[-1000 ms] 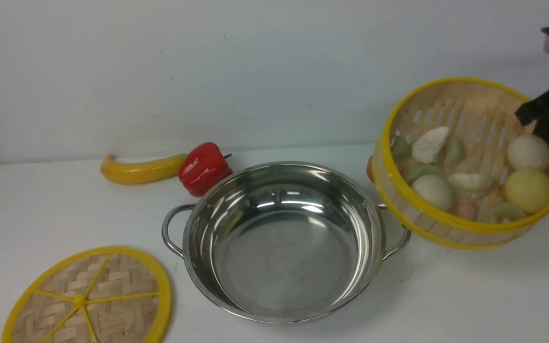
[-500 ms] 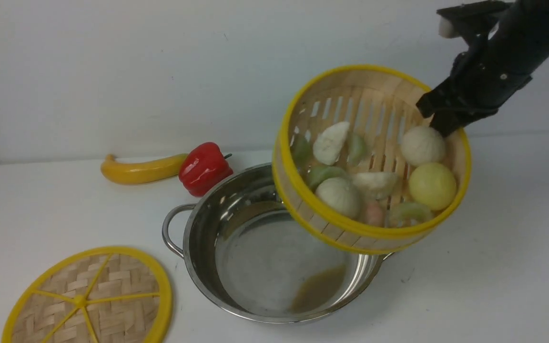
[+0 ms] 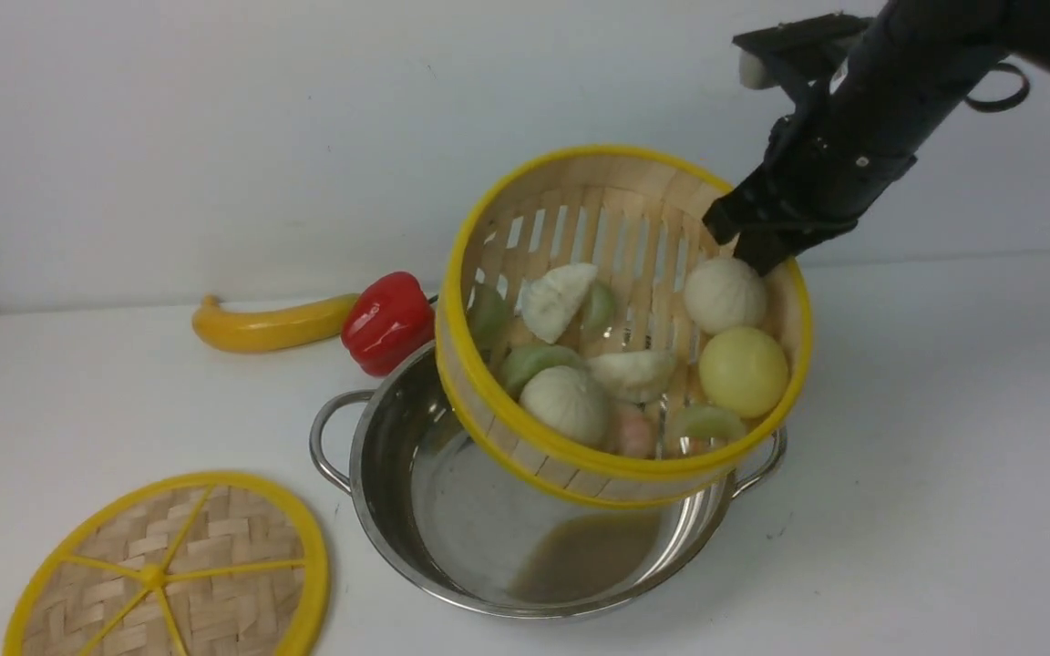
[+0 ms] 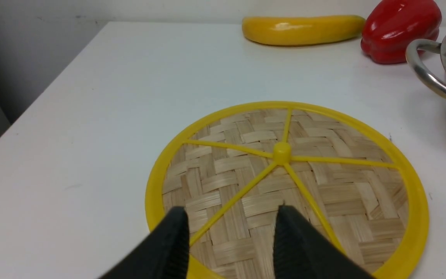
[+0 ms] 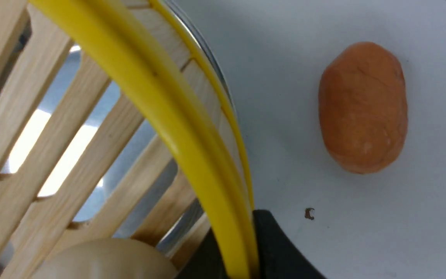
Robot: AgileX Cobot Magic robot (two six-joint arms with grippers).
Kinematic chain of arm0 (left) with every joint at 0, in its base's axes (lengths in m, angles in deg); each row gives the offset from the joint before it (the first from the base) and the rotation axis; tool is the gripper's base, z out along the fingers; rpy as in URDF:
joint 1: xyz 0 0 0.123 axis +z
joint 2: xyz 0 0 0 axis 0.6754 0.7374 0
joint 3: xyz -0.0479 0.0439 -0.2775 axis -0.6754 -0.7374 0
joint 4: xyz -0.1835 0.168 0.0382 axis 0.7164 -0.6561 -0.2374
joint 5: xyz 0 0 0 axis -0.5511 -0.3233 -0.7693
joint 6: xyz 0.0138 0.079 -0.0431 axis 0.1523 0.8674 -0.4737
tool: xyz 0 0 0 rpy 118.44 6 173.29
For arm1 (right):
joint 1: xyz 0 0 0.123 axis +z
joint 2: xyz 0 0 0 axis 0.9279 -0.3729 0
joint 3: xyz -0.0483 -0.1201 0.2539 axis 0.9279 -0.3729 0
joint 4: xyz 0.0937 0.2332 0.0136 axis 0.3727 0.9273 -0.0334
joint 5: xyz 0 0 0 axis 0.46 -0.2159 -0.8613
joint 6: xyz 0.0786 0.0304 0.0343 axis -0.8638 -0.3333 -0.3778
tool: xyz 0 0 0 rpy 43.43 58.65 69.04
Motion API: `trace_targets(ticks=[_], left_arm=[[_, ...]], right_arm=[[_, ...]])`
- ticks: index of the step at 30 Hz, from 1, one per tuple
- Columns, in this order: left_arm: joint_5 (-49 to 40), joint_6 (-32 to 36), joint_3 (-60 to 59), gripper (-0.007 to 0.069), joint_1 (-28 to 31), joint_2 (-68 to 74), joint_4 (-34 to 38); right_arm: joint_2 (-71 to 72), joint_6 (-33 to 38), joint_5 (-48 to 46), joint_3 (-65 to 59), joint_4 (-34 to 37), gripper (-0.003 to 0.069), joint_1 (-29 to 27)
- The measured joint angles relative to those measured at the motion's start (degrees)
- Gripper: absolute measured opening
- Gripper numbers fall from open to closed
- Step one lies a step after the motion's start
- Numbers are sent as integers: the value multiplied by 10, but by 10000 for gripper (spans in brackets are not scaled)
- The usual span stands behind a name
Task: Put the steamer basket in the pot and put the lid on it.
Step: Use the right arm to put the steamer into the iron steamer pot in the middle
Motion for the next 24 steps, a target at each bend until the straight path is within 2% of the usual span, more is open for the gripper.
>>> trace_targets(ticks=[18,24], left_arm=[[0,0,0,290,0,0,0],[0,0,0,290,0,0,0]], right_arm=[[-76,-10,1,35,-1,18,48],[-98,-10,3,37,-26,18,50]])
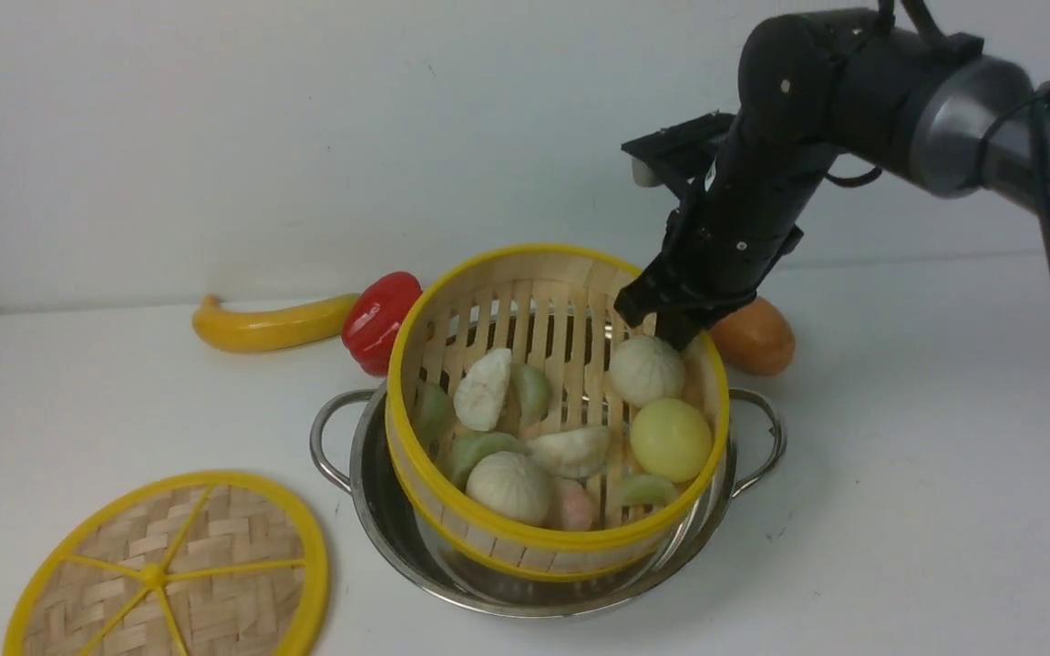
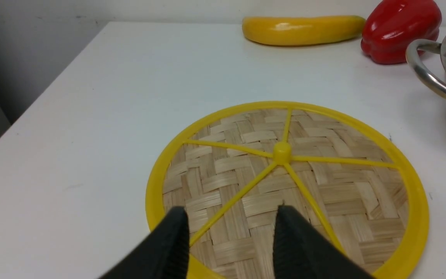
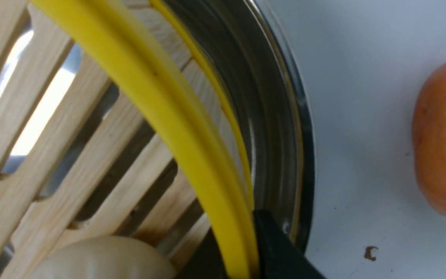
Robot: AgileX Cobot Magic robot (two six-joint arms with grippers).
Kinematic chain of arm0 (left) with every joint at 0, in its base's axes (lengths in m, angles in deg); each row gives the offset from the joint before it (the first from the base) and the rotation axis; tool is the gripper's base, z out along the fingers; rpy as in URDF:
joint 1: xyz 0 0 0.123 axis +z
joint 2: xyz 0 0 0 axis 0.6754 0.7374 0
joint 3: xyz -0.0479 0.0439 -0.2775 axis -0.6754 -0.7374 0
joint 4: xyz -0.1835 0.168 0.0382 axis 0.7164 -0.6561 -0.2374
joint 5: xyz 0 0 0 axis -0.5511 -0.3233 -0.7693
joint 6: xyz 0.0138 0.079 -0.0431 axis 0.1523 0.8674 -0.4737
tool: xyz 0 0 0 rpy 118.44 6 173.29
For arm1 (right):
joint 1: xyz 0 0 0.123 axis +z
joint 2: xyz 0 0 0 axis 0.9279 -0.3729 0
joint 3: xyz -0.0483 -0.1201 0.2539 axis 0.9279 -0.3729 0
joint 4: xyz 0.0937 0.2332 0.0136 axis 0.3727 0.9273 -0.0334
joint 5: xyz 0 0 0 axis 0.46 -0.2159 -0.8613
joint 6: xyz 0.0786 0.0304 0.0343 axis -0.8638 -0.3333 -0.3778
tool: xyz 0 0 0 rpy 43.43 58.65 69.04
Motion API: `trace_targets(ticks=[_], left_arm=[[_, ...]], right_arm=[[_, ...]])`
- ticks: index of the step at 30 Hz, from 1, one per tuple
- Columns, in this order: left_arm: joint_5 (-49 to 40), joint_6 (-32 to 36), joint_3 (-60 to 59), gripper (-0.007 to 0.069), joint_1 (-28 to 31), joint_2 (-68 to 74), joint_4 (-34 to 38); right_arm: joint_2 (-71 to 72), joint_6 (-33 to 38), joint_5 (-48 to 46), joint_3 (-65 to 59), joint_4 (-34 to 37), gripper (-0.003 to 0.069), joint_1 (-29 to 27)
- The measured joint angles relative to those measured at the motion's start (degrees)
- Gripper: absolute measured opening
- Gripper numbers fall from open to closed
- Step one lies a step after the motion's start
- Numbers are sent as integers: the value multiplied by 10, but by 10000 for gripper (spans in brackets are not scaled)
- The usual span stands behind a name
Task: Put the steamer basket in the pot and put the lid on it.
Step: Use the right arm to put the steamer into the iron steamer pot in the middle
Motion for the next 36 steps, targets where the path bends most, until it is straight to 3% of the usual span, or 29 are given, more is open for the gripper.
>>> trace_targets(ticks=[36], left_arm=[[0,0,0,290,0,0,0]], right_arm=[[-56,29,16,1,-20,34,0]])
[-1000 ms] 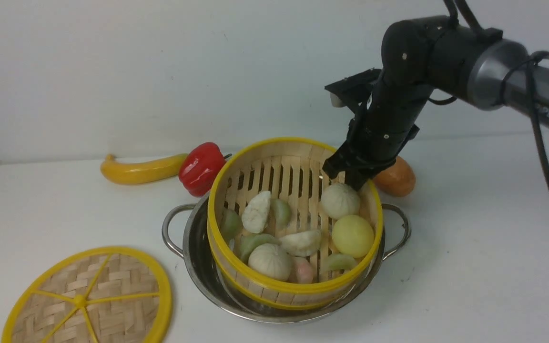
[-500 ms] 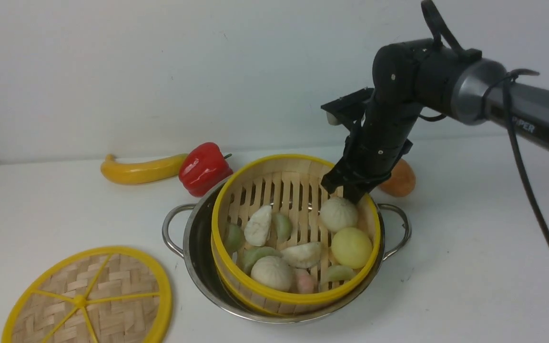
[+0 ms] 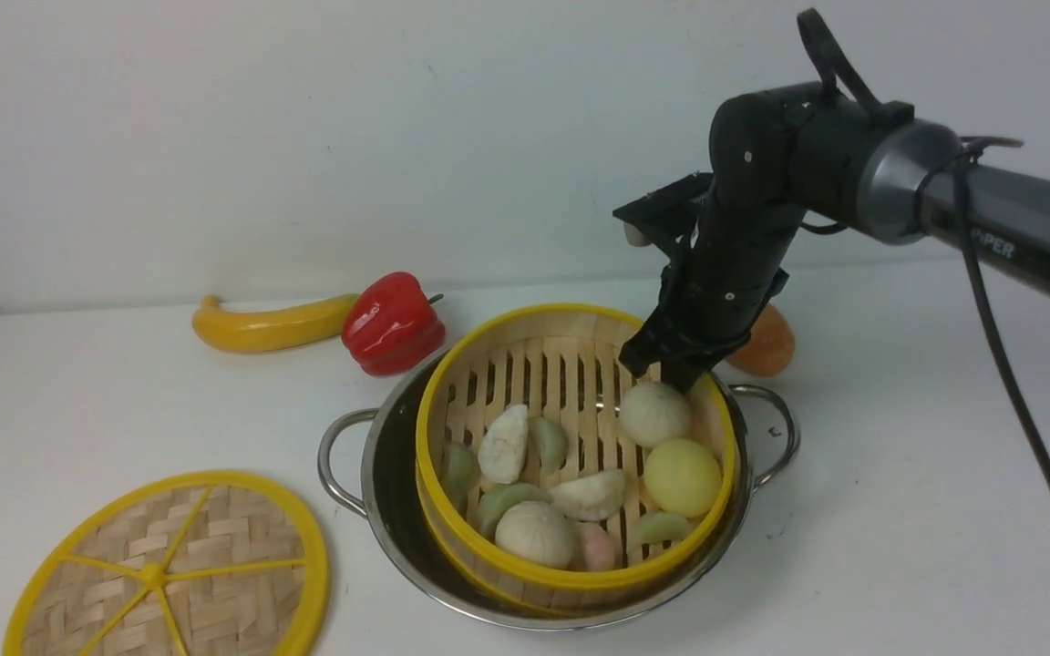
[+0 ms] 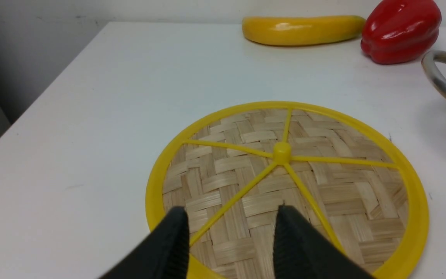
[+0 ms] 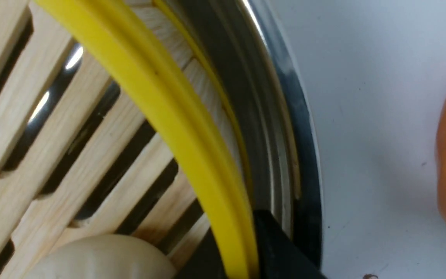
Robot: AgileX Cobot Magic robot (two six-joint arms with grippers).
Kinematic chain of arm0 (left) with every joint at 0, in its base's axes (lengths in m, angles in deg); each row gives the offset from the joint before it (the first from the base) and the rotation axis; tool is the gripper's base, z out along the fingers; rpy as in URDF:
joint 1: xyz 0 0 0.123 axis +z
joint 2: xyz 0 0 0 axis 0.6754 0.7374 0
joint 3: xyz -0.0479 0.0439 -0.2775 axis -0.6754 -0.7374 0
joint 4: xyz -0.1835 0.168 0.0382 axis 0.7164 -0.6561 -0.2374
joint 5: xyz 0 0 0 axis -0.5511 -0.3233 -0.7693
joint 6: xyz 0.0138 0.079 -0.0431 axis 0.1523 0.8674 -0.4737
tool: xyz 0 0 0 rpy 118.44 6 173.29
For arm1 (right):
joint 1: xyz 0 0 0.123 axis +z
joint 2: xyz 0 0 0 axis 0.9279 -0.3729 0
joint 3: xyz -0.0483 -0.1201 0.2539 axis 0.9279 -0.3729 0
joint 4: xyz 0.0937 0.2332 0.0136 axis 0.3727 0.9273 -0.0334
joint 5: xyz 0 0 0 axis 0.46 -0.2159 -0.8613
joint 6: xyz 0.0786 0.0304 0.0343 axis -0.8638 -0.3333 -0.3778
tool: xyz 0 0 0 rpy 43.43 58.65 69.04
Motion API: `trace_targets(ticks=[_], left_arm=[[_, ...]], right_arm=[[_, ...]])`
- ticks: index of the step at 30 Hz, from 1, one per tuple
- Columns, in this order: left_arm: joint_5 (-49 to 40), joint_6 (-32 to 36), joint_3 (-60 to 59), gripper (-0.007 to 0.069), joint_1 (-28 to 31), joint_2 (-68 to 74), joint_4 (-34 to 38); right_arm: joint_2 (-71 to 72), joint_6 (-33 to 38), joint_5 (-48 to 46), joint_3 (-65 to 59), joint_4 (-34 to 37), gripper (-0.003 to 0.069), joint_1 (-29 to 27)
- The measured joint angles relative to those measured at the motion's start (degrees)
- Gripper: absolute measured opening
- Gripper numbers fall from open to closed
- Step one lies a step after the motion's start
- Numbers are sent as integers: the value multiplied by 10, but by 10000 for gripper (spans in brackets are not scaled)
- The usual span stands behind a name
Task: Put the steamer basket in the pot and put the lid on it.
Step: Use the right arm to put the steamer into the iron steamer pot in the middle
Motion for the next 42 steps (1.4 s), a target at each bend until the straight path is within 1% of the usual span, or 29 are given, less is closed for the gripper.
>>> trace_targets(ticks=[2,3,4,8,9,11,14,16,19,22,26,33,37,39,40,42], left_arm=[[0,0,0,290,0,0,0],[0,0,0,290,0,0,0],[0,0,0,290,0,0,0],[0,0,0,290,0,0,0],[0,0,0,290,0,0,0],[0,0,0,290,0,0,0],[0,0,0,290,0,0,0],[0,0,0,290,0,0,0],[0,0,0,290,0,0,0],[0,0,0,290,0,0,0],[0,0,0,290,0,0,0],[0,0,0,290,0,0,0],[0,0,0,290,0,0,0],[0,0,0,290,0,0,0],[0,0,0,290,0,0,0],[0,0,0,290,0,0,0]], right_arm=[[0,1,0,0,0,47,0],[0,1,0,0,3,77,0],[0,1,0,0,4,77,0],[0,11,-2,1,22,202,0],[0,11,-2,1,24,209,0],[1,15,-3,2,36,286,0],[1,14,-7,13,41,337,0],[1,15,-9,31,41,350,0],[1,15,-10,65,40,355,0],[1,15,-10,132,12,357,0],[2,2,-10,188,-17,357,0],[1,-13,-17,194,-6,337,0],[-6,-14,-18,194,15,279,0],[-14,-14,-18,194,34,221,5],[-15,-14,-18,194,34,216,5],[-22,-14,-17,185,31,160,15]])
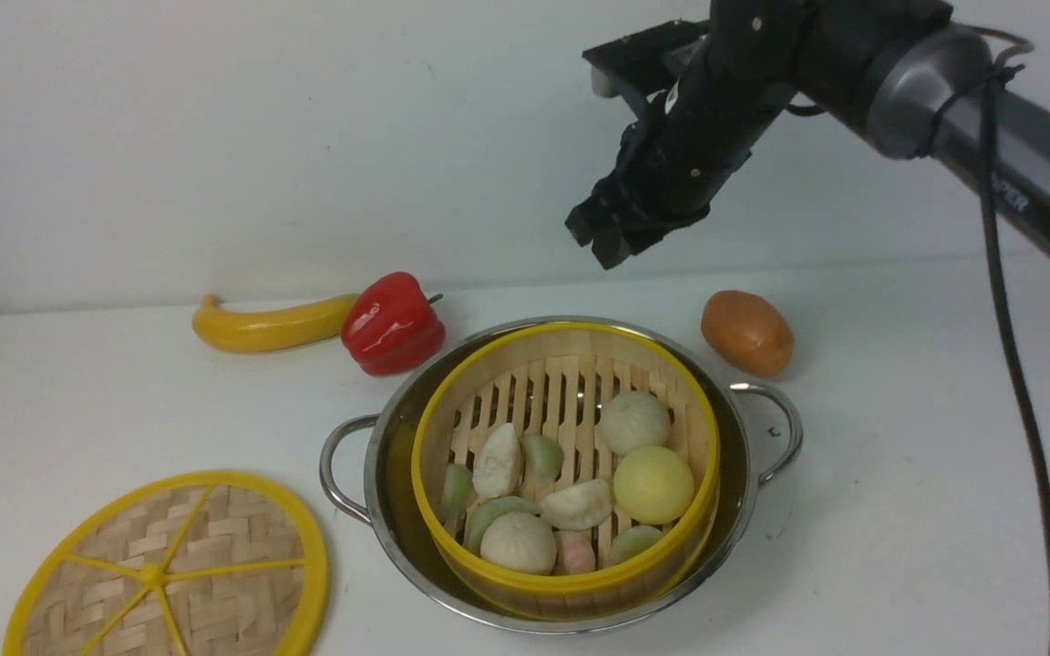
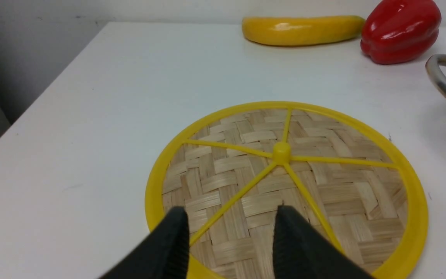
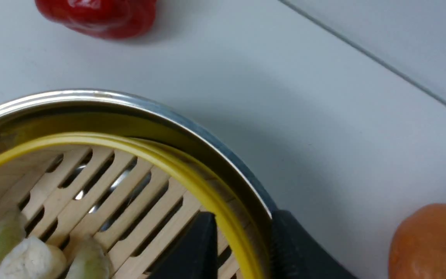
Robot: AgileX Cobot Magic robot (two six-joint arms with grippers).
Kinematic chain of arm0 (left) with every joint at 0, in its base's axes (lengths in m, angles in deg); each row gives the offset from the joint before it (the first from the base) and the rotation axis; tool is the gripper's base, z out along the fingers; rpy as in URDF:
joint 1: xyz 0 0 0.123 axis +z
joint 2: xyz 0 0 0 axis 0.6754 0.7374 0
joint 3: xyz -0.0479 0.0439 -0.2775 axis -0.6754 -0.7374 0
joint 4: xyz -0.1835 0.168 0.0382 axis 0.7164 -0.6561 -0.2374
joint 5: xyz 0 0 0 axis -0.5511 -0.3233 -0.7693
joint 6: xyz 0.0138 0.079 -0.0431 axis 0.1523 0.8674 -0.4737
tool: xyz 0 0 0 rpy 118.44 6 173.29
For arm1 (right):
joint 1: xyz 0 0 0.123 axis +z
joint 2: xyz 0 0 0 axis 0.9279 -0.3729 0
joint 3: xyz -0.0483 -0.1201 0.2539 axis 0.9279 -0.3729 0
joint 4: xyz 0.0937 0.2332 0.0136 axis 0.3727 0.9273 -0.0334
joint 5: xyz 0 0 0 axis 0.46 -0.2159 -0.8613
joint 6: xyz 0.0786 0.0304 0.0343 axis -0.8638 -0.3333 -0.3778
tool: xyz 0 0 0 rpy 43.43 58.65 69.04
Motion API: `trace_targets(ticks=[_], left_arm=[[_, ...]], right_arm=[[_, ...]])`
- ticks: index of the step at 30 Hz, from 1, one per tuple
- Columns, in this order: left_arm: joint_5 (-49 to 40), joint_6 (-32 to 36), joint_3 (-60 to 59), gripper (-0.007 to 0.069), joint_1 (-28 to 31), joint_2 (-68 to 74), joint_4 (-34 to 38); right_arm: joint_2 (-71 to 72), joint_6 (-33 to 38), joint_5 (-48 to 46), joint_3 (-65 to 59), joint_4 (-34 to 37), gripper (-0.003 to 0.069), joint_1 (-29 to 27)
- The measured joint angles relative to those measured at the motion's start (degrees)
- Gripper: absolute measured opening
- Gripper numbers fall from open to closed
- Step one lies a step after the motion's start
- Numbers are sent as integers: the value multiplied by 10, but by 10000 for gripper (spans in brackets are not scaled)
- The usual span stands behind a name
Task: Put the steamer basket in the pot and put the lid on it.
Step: Use the right arm to put the steamer into the iron steamer pot in the middle
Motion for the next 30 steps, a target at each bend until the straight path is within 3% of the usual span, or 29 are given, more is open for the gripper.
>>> trace_targets(ticks=[4,30], left_arm=[[0,0,0,290,0,0,0],[0,0,0,290,0,0,0]], right_arm=[[-7,1,0,-25,-18,125,15],[-12,103,2,-49,-84,136,25]])
